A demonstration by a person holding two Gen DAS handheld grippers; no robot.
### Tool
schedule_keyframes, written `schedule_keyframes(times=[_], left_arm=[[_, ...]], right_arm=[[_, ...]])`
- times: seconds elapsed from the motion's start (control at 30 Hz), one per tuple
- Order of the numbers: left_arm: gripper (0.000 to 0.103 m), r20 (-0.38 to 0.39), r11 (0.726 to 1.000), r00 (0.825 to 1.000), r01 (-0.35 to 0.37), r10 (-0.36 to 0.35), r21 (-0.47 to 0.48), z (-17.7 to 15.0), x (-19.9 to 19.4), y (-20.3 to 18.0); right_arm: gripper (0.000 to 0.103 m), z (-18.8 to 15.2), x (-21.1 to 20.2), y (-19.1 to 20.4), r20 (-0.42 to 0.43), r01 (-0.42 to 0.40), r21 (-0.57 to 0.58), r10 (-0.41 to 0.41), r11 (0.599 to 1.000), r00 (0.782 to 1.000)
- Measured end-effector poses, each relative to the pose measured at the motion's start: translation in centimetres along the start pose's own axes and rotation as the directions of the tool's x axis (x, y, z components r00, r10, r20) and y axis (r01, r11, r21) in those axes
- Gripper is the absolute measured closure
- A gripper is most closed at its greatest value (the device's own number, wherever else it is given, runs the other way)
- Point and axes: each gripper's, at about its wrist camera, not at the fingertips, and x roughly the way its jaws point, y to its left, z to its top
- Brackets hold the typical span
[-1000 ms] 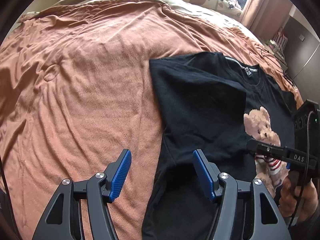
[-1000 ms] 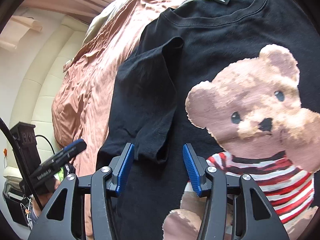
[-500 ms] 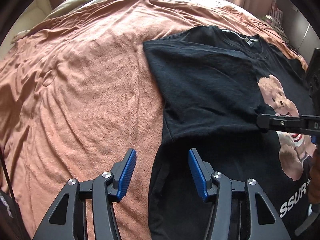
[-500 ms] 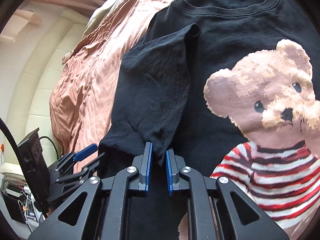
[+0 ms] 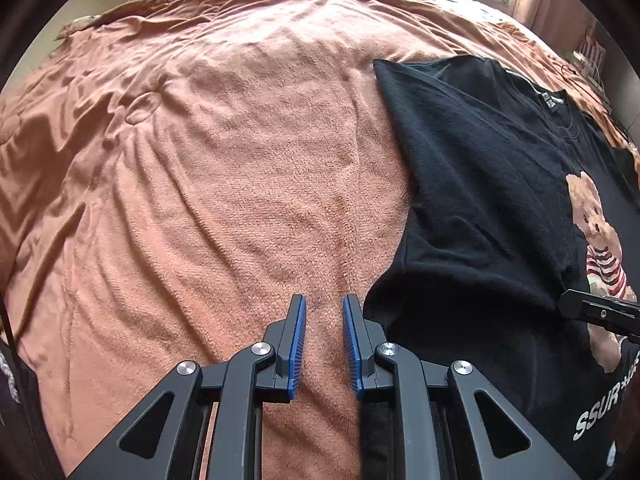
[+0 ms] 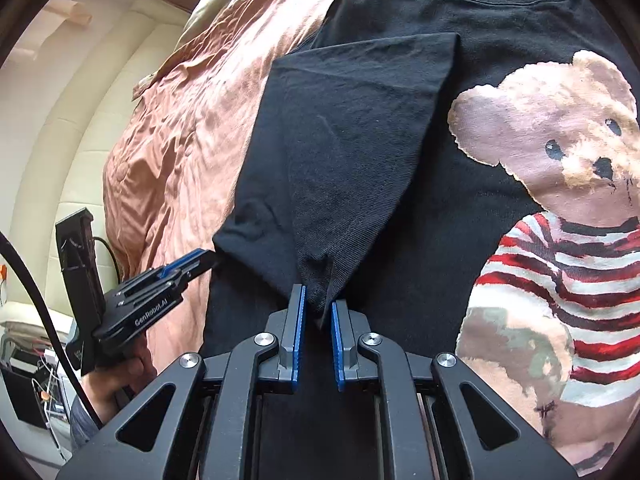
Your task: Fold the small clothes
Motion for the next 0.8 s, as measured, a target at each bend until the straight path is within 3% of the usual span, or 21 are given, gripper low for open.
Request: schedule_keyframes(times=[0.1,0.23,0.4,0.8], left_arm=[[0.082,0.014,0.999,0.999,0.032,-0.032,-0.022,0.1,-1.1,1.2],[0.082,0.06,0.996,0.996,0.075,-0.072,-0.046,0.6,-3.1,2.0],[0.082,0.111,0.991,0.988,0.117,-0.11,-0.059,1.5,-4.0,1.2],[0.082,0.071,0.991,0.99,0.122,-0.119,-0.046,3.1,0.5,-2.2]], right_arm=[[0.088,0.3,-1.0,-0.1,-0.003,0.01,-0.012,-0.01,1.0,1.0],[0.042,0.9,-3.2,-0.3,0.051,0.045,-0.039,-0.043,0.998,0.998],[0.042,2.1,-4.5,-1.1,0.117,0.065,-0.033,-0.061,0.997,0.991],[0.042,5.7,-3.0,-3.6,0.199,0.121,0.002,-0.119,0.993,0.973]])
